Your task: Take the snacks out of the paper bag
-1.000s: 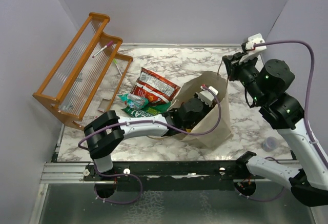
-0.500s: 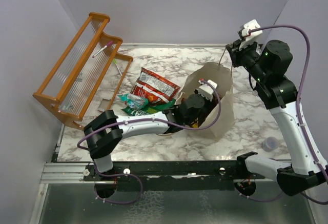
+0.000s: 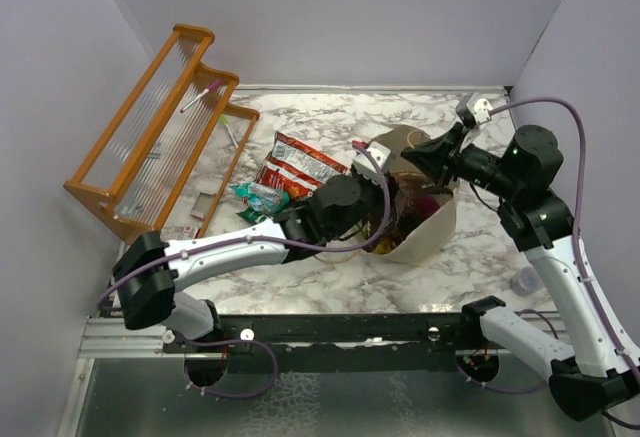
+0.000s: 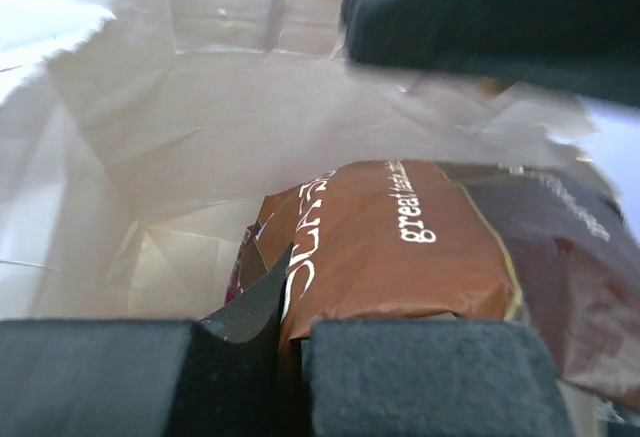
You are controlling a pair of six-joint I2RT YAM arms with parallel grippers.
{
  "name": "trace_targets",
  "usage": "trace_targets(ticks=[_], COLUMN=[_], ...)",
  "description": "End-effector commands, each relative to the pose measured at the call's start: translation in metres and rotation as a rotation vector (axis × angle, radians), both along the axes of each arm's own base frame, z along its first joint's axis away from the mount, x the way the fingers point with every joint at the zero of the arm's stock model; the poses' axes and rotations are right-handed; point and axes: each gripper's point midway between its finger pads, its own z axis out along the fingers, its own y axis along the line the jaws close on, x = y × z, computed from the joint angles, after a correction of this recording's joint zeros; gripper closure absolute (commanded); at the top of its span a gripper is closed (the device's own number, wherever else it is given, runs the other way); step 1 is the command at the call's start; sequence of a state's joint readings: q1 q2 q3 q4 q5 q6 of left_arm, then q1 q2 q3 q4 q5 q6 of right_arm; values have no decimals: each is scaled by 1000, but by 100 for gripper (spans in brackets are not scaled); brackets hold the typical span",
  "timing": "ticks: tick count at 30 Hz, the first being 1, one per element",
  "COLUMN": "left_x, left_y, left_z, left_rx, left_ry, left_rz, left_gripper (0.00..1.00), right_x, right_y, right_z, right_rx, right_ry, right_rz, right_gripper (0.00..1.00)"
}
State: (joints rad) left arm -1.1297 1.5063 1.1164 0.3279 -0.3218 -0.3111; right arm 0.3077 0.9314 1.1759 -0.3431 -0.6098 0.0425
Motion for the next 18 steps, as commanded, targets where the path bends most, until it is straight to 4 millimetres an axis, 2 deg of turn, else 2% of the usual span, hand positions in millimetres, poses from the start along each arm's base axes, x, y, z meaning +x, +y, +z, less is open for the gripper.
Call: trace_targets(ticks=[1, 7, 11, 18], left_x=[-24, -41, -51, -60], left_y=[18, 50, 65, 94], left_z=[41, 61, 84, 128], left_rx=[-103, -137, -158, -197], left_ry=[-26, -37, -56, -97], left_rz=[-77, -84, -101, -83], left_gripper=[100, 100, 100, 100], right_x=[-26, -32, -33, -33], right_y=[12, 4, -8, -23], right_z=[9, 19, 21, 7], right_rx=[94, 107, 115, 86], right_ry=[-38, -78, -85, -69], right_rz=[120, 75, -2, -92], right_gripper=[98, 98, 98, 98])
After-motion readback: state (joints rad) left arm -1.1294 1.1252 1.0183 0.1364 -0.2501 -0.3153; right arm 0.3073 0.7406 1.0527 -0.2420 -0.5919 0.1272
